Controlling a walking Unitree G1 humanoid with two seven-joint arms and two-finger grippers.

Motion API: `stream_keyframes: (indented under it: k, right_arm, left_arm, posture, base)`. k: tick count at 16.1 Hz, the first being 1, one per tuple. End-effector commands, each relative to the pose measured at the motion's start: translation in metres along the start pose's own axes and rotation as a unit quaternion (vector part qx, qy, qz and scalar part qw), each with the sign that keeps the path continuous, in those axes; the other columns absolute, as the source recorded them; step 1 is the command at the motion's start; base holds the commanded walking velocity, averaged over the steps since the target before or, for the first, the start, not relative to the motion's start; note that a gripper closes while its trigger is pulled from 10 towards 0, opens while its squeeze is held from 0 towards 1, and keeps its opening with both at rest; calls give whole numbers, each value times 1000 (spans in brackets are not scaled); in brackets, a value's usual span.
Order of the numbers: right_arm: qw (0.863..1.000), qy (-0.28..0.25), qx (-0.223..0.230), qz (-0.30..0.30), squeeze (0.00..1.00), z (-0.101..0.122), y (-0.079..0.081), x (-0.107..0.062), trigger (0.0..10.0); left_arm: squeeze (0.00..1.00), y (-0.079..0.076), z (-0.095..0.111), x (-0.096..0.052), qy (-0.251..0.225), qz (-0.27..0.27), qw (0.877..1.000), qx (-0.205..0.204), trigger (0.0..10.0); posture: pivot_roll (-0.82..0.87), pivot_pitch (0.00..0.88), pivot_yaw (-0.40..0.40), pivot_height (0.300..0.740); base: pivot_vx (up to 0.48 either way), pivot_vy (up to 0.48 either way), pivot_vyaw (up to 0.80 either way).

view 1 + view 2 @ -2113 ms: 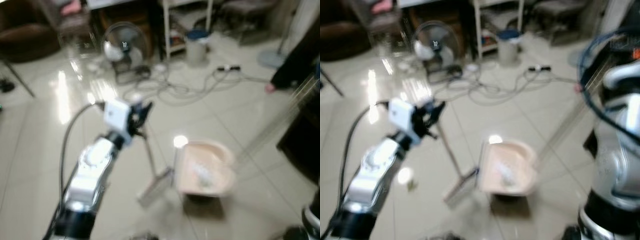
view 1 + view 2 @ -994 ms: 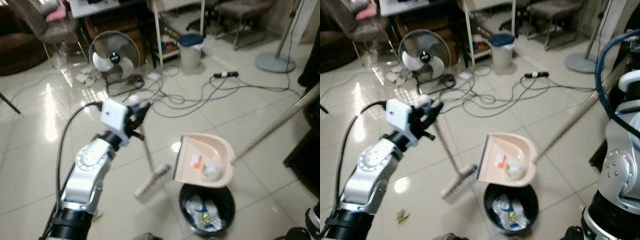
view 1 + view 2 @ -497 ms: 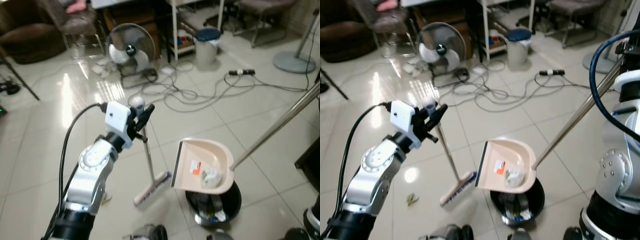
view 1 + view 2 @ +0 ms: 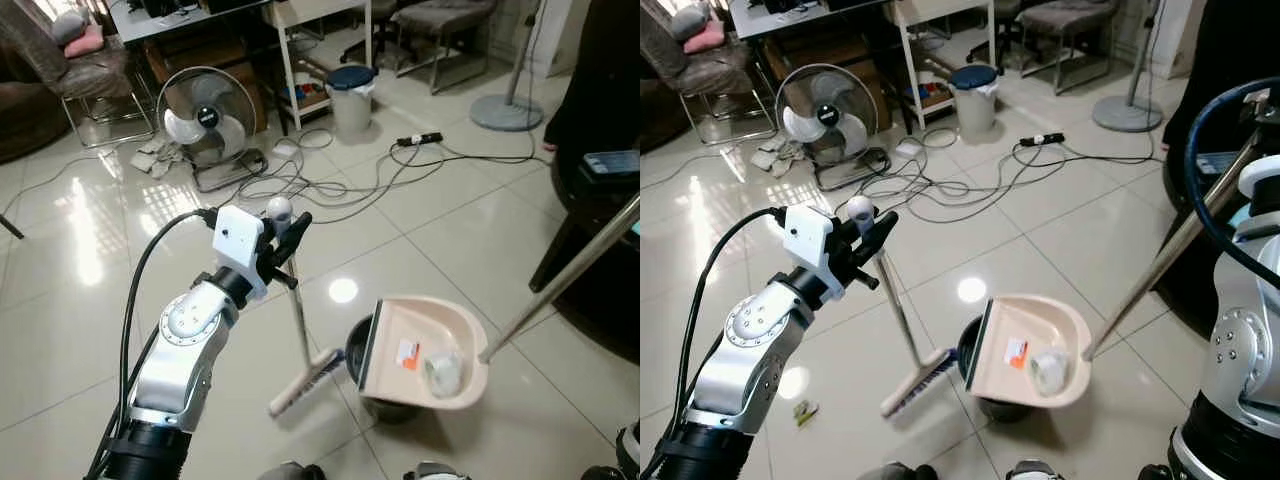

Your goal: Sweep floor

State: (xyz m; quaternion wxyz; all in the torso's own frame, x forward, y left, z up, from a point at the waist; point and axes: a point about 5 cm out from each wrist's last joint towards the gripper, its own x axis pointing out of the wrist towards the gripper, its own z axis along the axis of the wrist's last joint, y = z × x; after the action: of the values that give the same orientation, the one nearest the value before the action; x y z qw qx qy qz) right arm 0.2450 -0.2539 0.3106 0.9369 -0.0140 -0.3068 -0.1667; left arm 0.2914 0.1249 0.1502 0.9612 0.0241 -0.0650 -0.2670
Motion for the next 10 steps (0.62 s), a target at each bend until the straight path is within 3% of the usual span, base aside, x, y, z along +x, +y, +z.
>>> stream_keyframes:
  k: [1,5,10]
  right_arm:
    - [1000,-27,7,14,0,8,5,0,10000]
    - [998,-49,-20,40,0,8,9,3,10000]
    - [986,-95,-42,129,0,6,35,7,10000]
  left_arm:
    - [0,6,7,-2,-8,6,1000,17,10000]
    - [0,6,7,-3,-6,6,1000,19,10000]
    - [0,8,8,-4,-6,6,1000,26,10000]
  posture:
    - [-80,82,128,740]
    - [-74,91,133,740]
    - [-60,105,142,740]
  base:
    - [0,0,0]
    - [0,0,0]
    - [0,0,0]
